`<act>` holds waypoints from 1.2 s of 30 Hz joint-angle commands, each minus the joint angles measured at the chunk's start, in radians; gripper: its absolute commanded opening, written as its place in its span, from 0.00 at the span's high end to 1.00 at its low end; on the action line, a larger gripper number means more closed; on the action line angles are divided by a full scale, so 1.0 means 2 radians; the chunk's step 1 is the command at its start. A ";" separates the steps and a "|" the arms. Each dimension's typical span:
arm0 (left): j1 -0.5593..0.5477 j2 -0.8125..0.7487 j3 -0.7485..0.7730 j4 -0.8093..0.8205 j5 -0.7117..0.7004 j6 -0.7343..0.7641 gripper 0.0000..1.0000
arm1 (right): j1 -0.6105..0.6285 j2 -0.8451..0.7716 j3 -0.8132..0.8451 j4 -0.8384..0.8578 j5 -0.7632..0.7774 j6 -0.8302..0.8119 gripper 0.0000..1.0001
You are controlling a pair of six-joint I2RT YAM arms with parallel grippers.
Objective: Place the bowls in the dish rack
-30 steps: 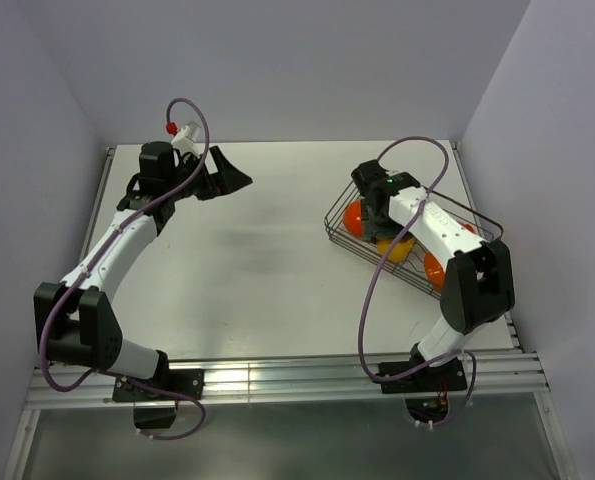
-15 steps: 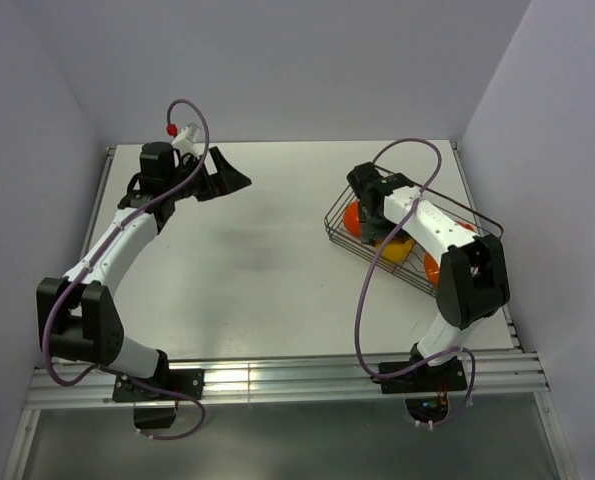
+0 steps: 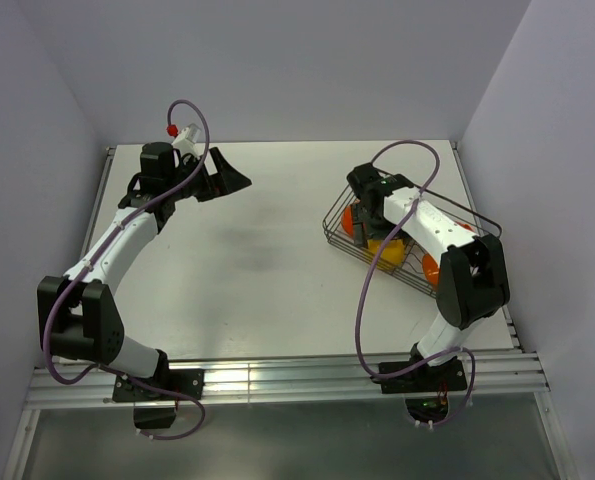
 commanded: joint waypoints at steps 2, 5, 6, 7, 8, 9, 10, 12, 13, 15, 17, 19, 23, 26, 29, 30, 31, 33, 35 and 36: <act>0.002 -0.002 0.010 0.007 0.014 -0.004 0.01 | 0.011 -0.017 0.015 -0.008 -0.030 -0.012 0.00; 0.002 -0.002 0.011 0.008 0.018 -0.006 0.00 | 0.015 -0.023 0.031 -0.011 -0.041 -0.022 0.00; 0.002 -0.002 0.011 0.008 0.021 -0.006 0.00 | 0.015 -0.025 0.035 -0.013 -0.043 -0.026 0.00; 0.002 -0.003 0.011 0.010 0.022 -0.005 0.01 | 0.015 -0.027 0.045 -0.014 -0.045 -0.031 0.00; 0.002 -0.004 0.011 0.011 0.024 -0.004 0.00 | 0.015 -0.032 0.048 -0.015 -0.048 -0.039 0.00; 0.002 -0.004 0.011 0.012 0.028 -0.003 0.01 | 0.015 -0.034 0.052 -0.015 -0.051 -0.044 0.00; 0.002 -0.004 0.011 0.013 0.029 -0.003 0.01 | 0.015 -0.037 0.058 -0.014 -0.055 -0.050 0.00; 0.002 -0.004 0.013 0.013 0.035 0.000 0.00 | 0.015 -0.049 0.063 -0.010 -0.067 -0.069 0.00; 0.002 -0.004 0.014 0.014 0.036 0.000 0.01 | 0.015 -0.052 0.070 -0.009 -0.073 -0.076 0.00; 0.002 -0.004 0.019 0.013 0.038 0.004 0.00 | 0.015 -0.068 0.078 -0.004 -0.091 -0.095 0.00; 0.002 -0.004 0.024 0.002 0.038 0.013 0.00 | 0.015 -0.083 0.091 0.003 -0.101 -0.116 0.00; 0.002 -0.005 0.029 -0.007 0.031 0.023 0.00 | 0.011 -0.095 0.105 0.017 -0.126 -0.132 0.00; 0.002 -0.008 0.051 -0.049 0.016 0.070 0.00 | -0.015 -0.125 0.134 0.036 -0.204 -0.177 0.00; 0.002 -0.016 0.063 -0.080 0.003 0.103 0.01 | -0.047 -0.131 0.162 0.038 -0.281 -0.192 0.00; 0.002 -0.018 0.086 -0.127 -0.009 0.148 0.00 | -0.082 -0.139 0.181 0.039 -0.413 -0.205 0.00; 0.002 -0.018 0.093 -0.142 -0.017 0.159 0.01 | -0.094 -0.144 0.179 0.057 -0.450 -0.205 0.00; 0.002 -0.024 0.096 -0.158 -0.024 0.168 0.00 | -0.104 -0.150 0.165 0.068 -0.485 -0.202 0.00; 0.005 -0.043 0.090 -0.162 -0.045 0.187 0.01 | -0.119 -0.164 0.147 0.105 -0.528 -0.189 0.00; 0.008 -0.048 0.091 -0.198 -0.038 0.220 0.01 | -0.118 -0.169 0.115 0.130 -0.547 -0.168 0.00; 0.015 -0.049 0.090 -0.214 -0.010 0.236 0.00 | -0.118 -0.169 0.102 0.152 -0.550 -0.161 0.00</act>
